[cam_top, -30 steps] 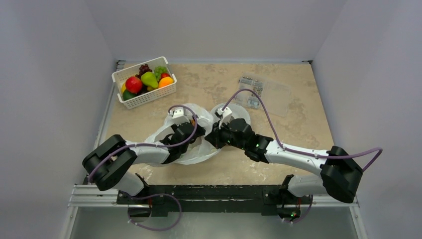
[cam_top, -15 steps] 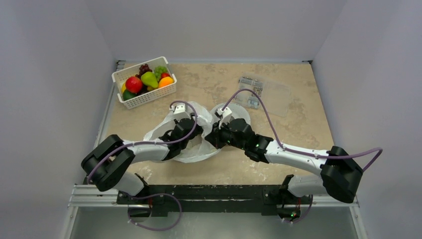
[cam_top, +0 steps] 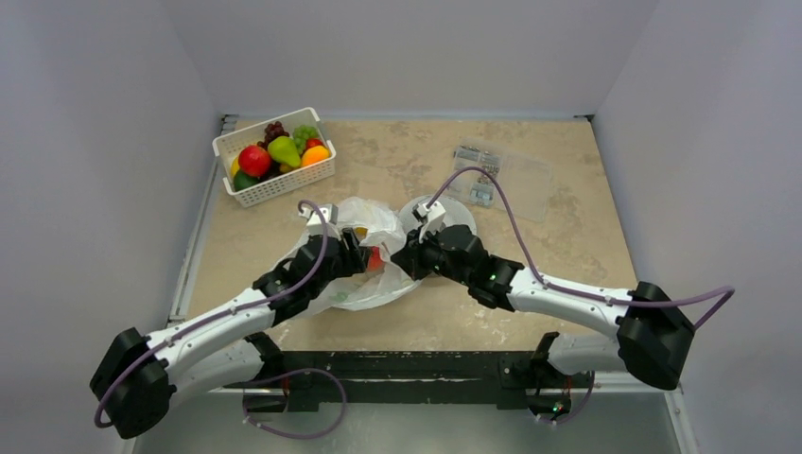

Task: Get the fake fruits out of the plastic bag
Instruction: Take out the fake fruit from the plastic bag, then place the fake fruit in the bin.

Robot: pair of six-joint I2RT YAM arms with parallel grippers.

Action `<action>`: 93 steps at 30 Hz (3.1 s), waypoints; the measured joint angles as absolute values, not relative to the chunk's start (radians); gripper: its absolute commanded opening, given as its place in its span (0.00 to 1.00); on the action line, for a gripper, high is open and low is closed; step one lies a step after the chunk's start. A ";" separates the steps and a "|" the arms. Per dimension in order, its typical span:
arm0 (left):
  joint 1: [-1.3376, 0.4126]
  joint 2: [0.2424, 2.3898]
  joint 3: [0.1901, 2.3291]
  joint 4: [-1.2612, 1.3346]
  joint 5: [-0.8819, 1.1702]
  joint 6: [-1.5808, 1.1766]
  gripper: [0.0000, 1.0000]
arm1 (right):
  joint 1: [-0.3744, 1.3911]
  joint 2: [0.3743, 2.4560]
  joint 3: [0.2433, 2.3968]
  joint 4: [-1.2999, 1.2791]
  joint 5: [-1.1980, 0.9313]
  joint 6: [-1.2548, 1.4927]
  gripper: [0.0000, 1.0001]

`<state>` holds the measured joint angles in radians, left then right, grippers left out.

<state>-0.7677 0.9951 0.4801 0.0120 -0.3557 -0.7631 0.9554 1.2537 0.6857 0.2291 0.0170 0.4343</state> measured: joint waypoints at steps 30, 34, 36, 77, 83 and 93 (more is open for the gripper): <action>-0.683 0.704 1.074 -0.683 -0.324 -0.414 0.00 | 0.955 1.263 0.686 0.229 0.058 0.460 0.00; -0.557 0.753 1.092 -0.667 -0.417 -0.397 0.00 | 0.955 1.263 0.686 0.229 0.057 0.460 0.00; -0.501 0.788 1.092 -0.646 -0.456 -0.398 0.00 | 0.955 1.263 0.686 0.229 0.057 0.459 0.00; 0.289 2.015 1.738 -0.288 -0.157 -0.673 0.61 | 0.955 1.285 0.686 0.241 0.008 0.445 0.00; 0.300 2.017 1.753 -0.382 -0.163 -0.688 0.99 | 0.955 1.290 0.696 0.240 0.008 0.445 0.00; 0.315 1.857 1.641 -0.429 -0.104 -0.698 0.93 | 0.955 1.291 0.707 0.240 0.008 0.443 0.00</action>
